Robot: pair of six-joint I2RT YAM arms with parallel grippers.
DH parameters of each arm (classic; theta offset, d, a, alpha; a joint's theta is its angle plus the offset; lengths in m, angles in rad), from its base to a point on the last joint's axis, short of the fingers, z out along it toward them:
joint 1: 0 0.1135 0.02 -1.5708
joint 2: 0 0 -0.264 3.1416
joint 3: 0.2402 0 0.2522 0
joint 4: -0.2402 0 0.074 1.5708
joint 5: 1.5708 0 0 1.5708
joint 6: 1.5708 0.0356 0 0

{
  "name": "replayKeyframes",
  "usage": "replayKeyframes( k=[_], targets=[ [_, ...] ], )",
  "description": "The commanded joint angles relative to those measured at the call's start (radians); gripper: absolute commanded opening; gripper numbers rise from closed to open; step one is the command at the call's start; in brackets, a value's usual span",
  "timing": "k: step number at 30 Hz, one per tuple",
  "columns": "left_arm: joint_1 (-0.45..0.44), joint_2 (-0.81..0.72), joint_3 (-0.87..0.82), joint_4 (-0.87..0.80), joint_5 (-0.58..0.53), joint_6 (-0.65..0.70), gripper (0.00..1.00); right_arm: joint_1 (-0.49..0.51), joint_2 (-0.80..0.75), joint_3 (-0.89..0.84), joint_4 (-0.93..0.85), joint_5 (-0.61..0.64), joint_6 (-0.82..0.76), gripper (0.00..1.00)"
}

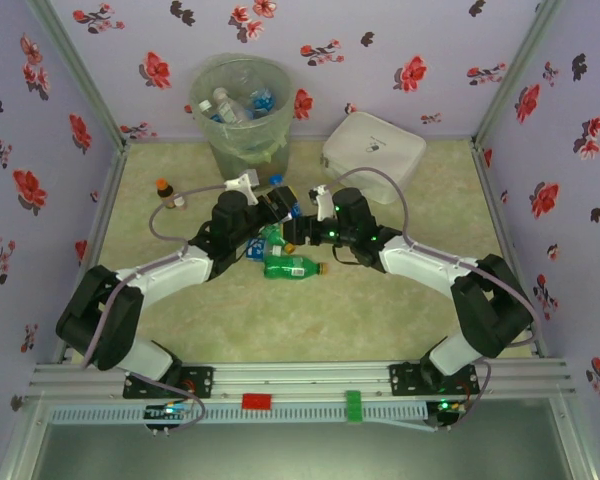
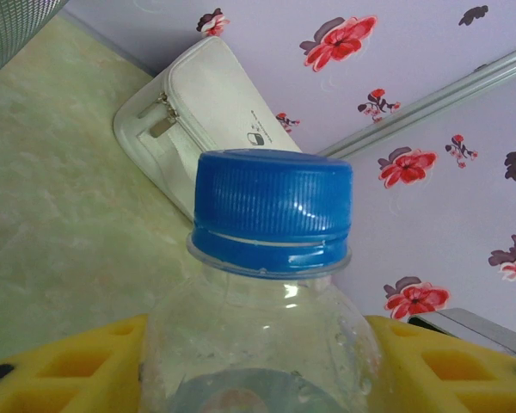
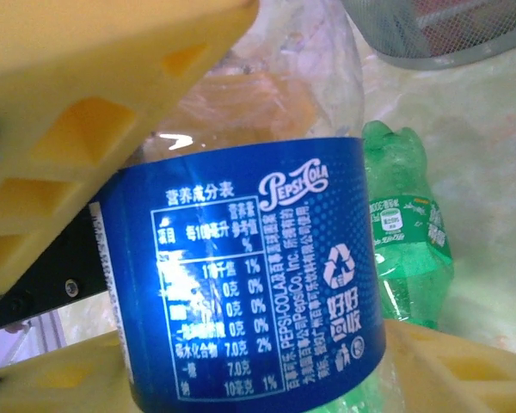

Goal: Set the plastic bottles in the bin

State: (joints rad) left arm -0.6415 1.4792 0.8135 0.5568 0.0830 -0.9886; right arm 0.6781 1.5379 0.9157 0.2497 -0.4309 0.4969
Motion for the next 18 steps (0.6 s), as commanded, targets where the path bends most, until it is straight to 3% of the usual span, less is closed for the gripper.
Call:
replayKeyframes(
  k=[1,4,10,18],
  targets=[
    [-0.002,-0.042,-0.012,0.016,0.001,0.024,0.30,0.018,-0.004,0.036,0.036,-0.023,0.013,0.81],
    [0.027,-0.061,-0.007,-0.022,-0.008,0.040,0.30,0.018,-0.007,0.034,0.037,-0.029,0.013,1.00],
    [0.106,-0.109,0.040,-0.142,-0.013,0.122,0.29,0.012,-0.049,0.019,0.024,-0.019,0.011,1.00],
    [0.182,-0.158,0.230,-0.374,-0.037,0.329,0.29,-0.032,-0.149,-0.043,0.014,0.052,0.028,1.00]
  ],
)
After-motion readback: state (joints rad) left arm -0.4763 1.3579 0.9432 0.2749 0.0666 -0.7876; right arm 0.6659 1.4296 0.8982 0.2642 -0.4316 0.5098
